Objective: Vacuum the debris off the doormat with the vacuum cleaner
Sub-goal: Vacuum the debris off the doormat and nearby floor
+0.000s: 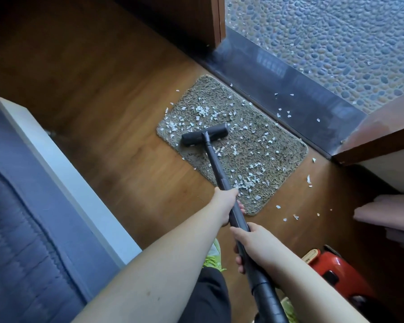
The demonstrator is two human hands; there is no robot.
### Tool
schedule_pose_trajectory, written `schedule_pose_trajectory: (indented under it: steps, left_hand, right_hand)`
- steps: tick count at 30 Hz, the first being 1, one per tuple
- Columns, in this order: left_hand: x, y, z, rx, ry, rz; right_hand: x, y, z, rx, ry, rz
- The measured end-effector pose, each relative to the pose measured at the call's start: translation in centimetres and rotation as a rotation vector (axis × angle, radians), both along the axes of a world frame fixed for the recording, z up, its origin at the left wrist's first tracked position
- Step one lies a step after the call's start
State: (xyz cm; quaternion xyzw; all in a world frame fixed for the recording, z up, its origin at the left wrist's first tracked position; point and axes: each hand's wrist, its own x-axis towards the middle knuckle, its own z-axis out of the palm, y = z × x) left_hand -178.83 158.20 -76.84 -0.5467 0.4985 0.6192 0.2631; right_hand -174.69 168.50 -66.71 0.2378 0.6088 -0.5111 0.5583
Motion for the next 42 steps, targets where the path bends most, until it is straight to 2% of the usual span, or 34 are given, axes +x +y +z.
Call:
schedule_pose_trajectory:
  steps: [17,33,42]
  left_hand:
    - [5.0,4.9,-0.1,0.064,-0.055,0.006]
    - [-0.7,-2.3,-1.7,-0.029,0.031,-0.047]
    - [-0.2,-1.8,-1.8,-0.009,0.001,-0.061]
  right_hand:
    - [3.7,4.8,1.6,0.203,0.1,0.298]
    - [-0.3,-2.5,-0.8,0.095,0.05,0.06]
    - [-0.1,-1.8,-0.1,0.109,0.04,0.094]
